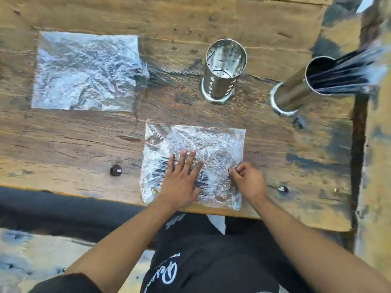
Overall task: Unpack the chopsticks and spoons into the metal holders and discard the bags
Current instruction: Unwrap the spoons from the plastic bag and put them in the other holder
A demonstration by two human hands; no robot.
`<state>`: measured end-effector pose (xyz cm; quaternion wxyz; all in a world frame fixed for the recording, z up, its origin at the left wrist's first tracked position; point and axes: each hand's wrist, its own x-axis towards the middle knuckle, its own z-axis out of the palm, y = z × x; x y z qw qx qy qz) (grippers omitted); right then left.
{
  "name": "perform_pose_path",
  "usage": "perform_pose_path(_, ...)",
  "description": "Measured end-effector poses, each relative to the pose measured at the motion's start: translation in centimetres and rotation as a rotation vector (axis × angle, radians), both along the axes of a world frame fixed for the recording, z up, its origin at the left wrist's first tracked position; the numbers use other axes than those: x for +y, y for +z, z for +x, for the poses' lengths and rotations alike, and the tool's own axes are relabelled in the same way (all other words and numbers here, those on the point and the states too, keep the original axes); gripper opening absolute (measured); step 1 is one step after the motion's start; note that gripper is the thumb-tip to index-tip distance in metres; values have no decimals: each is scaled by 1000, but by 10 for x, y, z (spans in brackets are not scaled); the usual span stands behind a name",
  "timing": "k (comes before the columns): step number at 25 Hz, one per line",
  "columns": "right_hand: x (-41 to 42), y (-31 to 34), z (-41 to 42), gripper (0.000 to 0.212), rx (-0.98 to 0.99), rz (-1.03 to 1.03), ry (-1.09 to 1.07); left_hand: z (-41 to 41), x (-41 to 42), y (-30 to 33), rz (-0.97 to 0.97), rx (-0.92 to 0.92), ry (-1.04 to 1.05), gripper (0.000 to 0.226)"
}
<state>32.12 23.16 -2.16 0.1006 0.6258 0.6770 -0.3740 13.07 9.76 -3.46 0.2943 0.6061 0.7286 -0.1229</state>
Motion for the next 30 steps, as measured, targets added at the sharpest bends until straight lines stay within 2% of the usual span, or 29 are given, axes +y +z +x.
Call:
perform_pose_path(4, 6, 2, 13, 25, -15, -19, -25, 9, 15, 5, 10, 29, -5, 93)
perform_pose_path(11, 9, 9, 15, 20, -179, 13, 190, 17, 16, 1, -67, 75, -21, 85)
perform_pose_path(15, 12, 10, 12, 19, -251, 53, 299, 16, 12, -4, -80, 80, -34, 88)
perform_pose_path(22, 22, 4, 14, 19, -183, -96, 230, 16, 13, -6, -109, 67, -45, 89)
perform_pose_path(30, 30, 5, 27, 27, -153, -147, 189, 17, 13, -6, -122, 70, -30, 89)
